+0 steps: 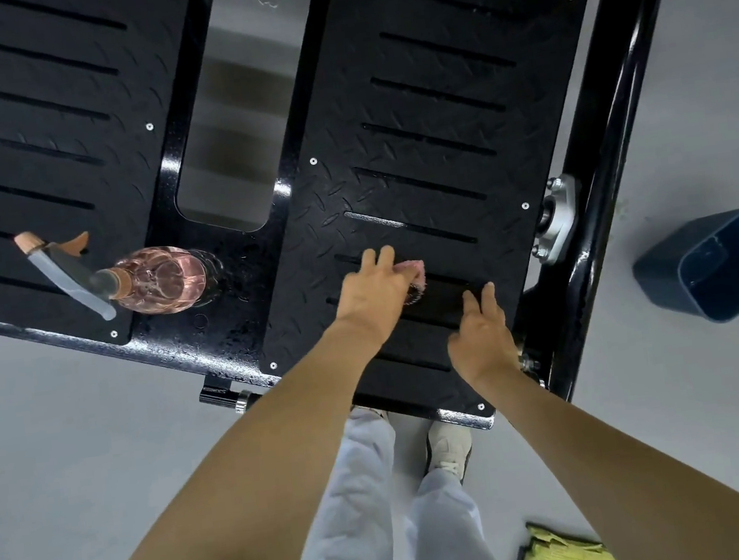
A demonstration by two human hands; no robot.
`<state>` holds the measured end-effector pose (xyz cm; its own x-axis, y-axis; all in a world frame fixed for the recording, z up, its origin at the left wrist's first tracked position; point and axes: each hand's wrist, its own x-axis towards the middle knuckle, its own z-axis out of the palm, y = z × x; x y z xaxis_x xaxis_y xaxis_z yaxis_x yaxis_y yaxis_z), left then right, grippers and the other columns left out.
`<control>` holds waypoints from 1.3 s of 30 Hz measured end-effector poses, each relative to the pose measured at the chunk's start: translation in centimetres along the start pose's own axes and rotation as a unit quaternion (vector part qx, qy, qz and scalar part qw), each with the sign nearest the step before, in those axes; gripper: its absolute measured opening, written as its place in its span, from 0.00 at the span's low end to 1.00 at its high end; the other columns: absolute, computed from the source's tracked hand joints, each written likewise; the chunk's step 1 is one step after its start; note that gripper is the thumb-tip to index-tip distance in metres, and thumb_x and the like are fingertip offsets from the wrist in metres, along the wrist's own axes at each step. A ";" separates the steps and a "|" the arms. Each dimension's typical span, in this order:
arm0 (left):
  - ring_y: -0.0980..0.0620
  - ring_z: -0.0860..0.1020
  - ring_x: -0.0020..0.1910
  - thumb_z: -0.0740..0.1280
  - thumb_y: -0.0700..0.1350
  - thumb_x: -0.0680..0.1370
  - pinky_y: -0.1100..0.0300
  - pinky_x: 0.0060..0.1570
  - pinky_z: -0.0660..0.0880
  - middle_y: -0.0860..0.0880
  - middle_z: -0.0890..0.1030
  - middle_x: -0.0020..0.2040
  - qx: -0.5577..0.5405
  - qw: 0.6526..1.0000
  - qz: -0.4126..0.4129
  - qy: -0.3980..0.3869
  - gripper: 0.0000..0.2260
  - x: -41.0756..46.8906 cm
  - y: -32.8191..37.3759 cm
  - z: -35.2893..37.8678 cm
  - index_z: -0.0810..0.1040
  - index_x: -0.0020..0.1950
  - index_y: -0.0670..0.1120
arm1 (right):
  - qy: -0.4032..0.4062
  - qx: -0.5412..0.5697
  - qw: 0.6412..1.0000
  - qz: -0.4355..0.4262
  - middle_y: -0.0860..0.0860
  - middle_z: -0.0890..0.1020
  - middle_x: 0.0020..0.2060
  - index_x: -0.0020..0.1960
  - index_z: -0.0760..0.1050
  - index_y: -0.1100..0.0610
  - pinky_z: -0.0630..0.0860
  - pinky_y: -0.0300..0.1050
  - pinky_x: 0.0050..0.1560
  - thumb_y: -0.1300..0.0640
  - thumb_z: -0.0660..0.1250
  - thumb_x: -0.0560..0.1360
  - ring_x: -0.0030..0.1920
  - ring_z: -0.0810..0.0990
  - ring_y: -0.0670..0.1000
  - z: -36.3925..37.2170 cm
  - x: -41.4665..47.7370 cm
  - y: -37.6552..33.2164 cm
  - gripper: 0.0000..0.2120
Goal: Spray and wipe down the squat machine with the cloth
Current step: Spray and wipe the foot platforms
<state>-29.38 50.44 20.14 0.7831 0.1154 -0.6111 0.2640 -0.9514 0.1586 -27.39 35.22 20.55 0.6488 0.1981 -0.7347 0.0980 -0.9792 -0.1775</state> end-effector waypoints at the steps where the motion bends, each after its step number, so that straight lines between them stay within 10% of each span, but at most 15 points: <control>1: 0.42 0.62 0.66 0.67 0.36 0.74 0.51 0.52 0.73 0.43 0.61 0.67 0.007 1.000 -0.005 0.002 0.30 -0.2 -1.0 0.0 0.62 0.73 0.50 | 0.002 0.003 1.000 -0.001 0.58 0.44 0.77 0.77 0.51 0.60 0.61 0.53 0.73 0.63 0.60 0.77 0.76 0.51 0.58 -0.1 0.2 -0.2 0.32; 15: 0.44 0.69 0.57 0.60 0.33 0.76 0.54 0.37 0.69 0.44 0.71 0.55 -0.133 0.969 -0.147 0.146 0.23 0.3 -7.1 -2.5 0.74 0.69 0.48 | 0.013 0.021 0.999 0.028 0.56 0.43 0.77 0.78 0.48 0.59 0.64 0.55 0.71 0.64 0.59 0.77 0.77 0.48 0.56 -1.9 1.9 0.8 0.33; 24: 0.44 0.66 0.60 0.63 0.33 0.74 0.57 0.38 0.70 0.42 0.66 0.62 -0.051 0.977 -0.193 0.081 0.24 2.9 -4.2 -2.5 0.65 0.70 0.44 | 0.018 0.030 0.999 0.028 0.56 0.43 0.77 0.78 0.43 0.61 0.58 0.52 0.74 0.63 0.59 0.78 0.77 0.45 0.55 -3.0 3.0 0.8 0.35; 39: 0.44 0.66 0.63 0.63 0.38 0.77 0.53 0.48 0.74 0.42 0.64 0.66 -0.047 0.998 0.027 0.017 0.23 5.2 8.0 -1.8 0.62 0.71 0.41 | 0.010 0.014 0.998 0.053 0.56 0.44 0.77 0.78 0.45 0.63 0.61 0.53 0.72 0.60 0.62 0.77 0.77 0.47 0.54 -3.9 3.0 1.7 0.36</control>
<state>-22.15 43.96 19.63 0.8161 0.0757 -0.5729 0.2708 -0.9259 0.2634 -22.35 34.01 20.56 0.6688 0.0929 -0.7376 0.0080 -0.9930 -0.1178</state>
